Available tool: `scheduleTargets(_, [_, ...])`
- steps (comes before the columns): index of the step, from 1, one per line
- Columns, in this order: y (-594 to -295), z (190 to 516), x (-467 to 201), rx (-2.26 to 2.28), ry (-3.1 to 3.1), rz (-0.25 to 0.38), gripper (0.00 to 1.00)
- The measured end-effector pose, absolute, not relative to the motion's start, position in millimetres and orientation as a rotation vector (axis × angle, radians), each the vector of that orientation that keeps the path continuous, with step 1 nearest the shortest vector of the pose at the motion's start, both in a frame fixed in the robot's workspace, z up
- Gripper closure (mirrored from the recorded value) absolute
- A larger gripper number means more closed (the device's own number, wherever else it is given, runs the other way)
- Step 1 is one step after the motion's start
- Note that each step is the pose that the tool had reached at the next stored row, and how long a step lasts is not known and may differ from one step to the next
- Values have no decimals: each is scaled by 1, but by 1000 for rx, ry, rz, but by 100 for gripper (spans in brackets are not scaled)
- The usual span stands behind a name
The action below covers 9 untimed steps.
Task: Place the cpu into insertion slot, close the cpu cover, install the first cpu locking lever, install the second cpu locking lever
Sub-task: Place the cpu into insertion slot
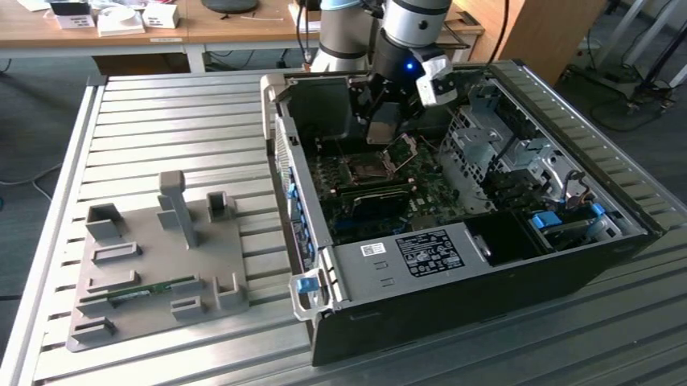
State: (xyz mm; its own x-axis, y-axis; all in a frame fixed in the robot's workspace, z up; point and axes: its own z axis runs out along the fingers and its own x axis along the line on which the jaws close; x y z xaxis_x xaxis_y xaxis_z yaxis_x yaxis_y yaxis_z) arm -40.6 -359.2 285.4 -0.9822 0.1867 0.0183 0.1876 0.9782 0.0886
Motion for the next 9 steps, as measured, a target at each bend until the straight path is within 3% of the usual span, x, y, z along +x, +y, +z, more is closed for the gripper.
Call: scheduleTargets(9, [-359, 284, -41, -549, -3087, -142, 46])
